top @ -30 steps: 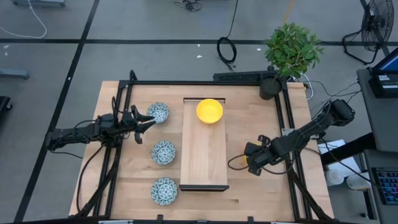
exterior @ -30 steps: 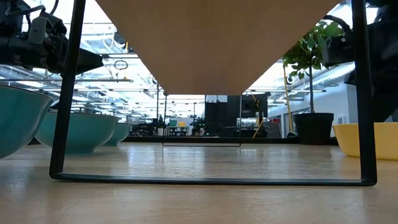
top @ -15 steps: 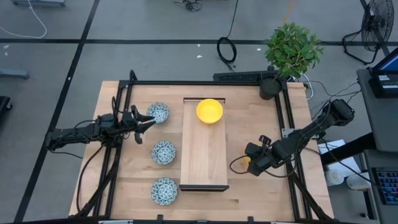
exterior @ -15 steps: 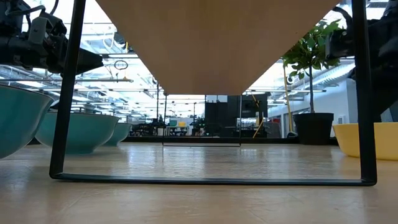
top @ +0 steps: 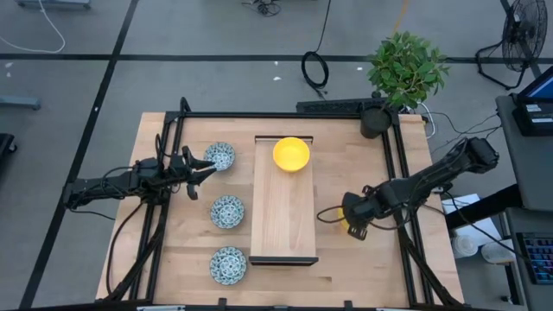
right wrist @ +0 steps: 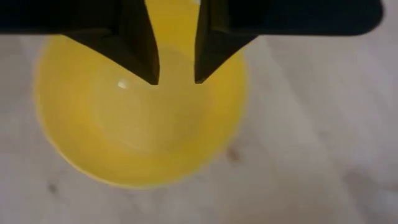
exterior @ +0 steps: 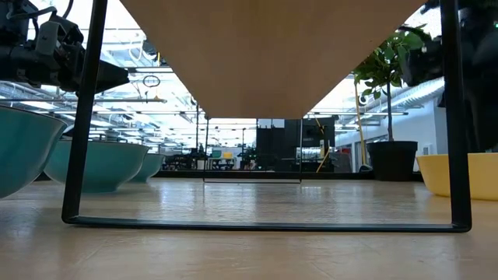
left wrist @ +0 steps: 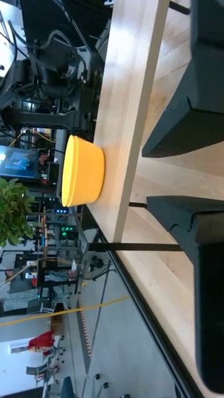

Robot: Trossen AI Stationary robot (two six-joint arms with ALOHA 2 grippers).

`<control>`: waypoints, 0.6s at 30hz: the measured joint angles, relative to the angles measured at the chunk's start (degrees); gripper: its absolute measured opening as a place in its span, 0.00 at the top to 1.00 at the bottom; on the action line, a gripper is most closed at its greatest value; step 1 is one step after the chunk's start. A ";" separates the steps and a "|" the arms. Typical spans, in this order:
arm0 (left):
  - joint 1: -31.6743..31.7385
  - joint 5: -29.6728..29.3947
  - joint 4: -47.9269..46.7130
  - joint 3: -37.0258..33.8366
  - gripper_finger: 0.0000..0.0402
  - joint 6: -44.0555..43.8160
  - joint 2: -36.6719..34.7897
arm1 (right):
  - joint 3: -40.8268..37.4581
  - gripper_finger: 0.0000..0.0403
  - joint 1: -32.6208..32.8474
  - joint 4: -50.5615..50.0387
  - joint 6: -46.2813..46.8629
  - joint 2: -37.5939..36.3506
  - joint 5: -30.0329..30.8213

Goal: Pick & Place Mini bowls
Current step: Stack the yellow bowl on top of the yellow bowl on the shelf

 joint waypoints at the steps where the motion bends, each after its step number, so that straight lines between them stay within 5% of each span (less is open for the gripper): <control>1: 0.00 0.02 0.00 -0.01 0.72 -0.01 0.01 | 0.01 0.76 0.29 1.25 -0.08 -0.12 -0.80; 13: 0.01 0.02 0.00 -0.02 0.72 0.02 -0.02 | 0.02 0.58 -5.30 -7.46 0.97 -2.88 -0.64; 18: 0.00 0.02 0.00 0.00 0.72 0.02 0.00 | 0.02 0.57 -8.31 -10.94 3.60 -5.03 4.12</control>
